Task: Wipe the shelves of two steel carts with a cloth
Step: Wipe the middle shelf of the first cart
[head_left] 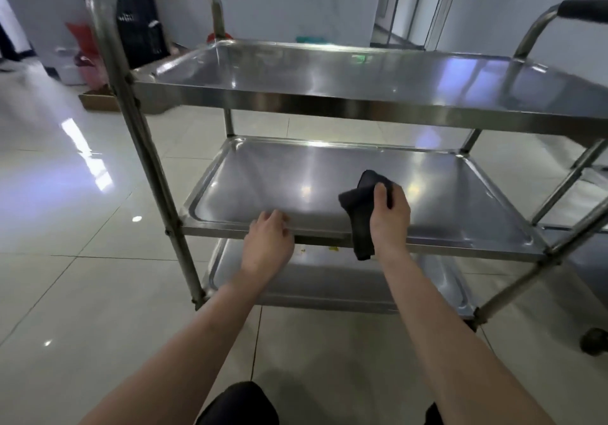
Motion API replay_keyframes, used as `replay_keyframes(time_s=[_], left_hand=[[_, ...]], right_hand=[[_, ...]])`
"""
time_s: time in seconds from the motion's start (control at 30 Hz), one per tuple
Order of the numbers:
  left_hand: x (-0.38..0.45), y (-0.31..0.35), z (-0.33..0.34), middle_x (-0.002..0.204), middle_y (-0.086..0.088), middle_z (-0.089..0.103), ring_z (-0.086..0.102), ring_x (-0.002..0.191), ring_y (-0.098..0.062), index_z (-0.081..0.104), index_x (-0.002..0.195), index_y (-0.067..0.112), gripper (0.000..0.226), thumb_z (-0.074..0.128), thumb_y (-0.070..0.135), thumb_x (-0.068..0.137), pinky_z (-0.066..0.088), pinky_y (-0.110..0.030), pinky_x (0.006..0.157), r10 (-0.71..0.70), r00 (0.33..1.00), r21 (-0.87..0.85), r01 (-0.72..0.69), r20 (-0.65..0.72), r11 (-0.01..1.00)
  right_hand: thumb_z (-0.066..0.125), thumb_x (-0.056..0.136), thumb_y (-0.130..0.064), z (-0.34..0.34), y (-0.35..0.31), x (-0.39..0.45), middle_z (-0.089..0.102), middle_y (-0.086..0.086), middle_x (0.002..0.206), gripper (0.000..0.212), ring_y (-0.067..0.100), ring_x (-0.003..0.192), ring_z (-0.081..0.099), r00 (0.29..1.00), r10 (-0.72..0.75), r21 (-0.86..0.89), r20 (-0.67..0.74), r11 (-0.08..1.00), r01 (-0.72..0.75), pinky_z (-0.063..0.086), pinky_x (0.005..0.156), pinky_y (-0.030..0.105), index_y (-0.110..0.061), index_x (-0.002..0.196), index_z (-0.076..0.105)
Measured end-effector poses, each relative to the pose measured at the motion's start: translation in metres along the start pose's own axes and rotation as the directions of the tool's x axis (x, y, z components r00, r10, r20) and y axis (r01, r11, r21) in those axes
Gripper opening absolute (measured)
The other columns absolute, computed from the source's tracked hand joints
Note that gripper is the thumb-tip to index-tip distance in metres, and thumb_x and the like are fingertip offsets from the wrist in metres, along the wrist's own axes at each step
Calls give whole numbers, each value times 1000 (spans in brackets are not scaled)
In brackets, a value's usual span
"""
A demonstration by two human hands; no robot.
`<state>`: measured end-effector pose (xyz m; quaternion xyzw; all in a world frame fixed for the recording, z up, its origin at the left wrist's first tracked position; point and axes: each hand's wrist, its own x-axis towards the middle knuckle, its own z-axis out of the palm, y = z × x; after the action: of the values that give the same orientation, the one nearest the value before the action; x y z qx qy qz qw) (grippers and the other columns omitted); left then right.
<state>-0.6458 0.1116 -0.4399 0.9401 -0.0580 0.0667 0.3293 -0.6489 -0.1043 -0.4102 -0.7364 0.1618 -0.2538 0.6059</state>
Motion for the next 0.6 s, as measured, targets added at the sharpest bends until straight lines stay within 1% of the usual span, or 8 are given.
replay_keyframes(time_s=[0.07,0.13,0.23,0.33,0.47,0.5,0.53,0.6], left_hand=[[0,-8,4,120,-3,55,51,112,-27,58,125,20,31,47,19,96,49,-49,93,-5,1000,4,5,0,1000],[0,-14,6,121,-2,54,49,115,-26,57,127,20,31,46,20,98,48,-46,96,-4,1000,33,4,13,999],[6,-21,9,125,-2,53,47,118,-25,57,128,19,31,46,20,100,45,-41,99,-7,1000,66,8,-18,998],[15,-28,12,127,0,53,47,120,-22,59,130,19,31,48,20,100,44,-37,101,27,999,93,-25,-26,995],[24,-40,19,122,1,55,49,114,-21,62,125,19,28,48,21,100,43,-36,99,34,998,137,-26,-58,990],[24,-44,21,119,1,57,50,110,-20,64,121,20,26,49,21,100,43,-35,96,37,996,154,-23,-86,988],[25,-48,22,114,2,58,51,106,-19,66,115,19,24,49,21,99,44,-34,94,43,992,165,-23,-116,986],[29,-56,23,104,4,60,53,97,-17,71,104,19,23,48,20,99,48,-32,89,64,986,179,-35,-157,983]], right_hand=[[47,111,-40,11,4,7,59,-6,116,23,5,98,56,1000,14,-41,7,999,-14,48,100,38,-27,127,56],[48,110,-41,23,8,13,60,-4,118,26,16,106,58,999,2,-80,41,997,1,50,101,42,-27,128,58],[49,109,-46,40,13,23,61,-2,122,33,20,112,58,983,-30,-220,181,973,71,50,96,40,-25,132,60],[50,109,-47,53,23,34,64,-3,119,36,21,112,60,927,-16,-431,374,883,188,44,91,34,-22,131,63],[28,114,-47,61,26,36,67,7,131,48,23,108,60,875,126,-616,468,756,221,43,91,35,-19,133,62],[23,114,-46,62,25,36,64,9,137,52,25,113,59,857,180,-647,483,733,211,41,94,36,-17,136,61],[19,115,-44,63,24,38,57,11,147,55,29,127,54,827,219,-680,518,692,242,39,104,40,-17,143,57],[13,114,-42,69,26,46,31,8,169,56,32,156,26,745,265,-725,612,565,395,20,126,49,-22,158,42]])
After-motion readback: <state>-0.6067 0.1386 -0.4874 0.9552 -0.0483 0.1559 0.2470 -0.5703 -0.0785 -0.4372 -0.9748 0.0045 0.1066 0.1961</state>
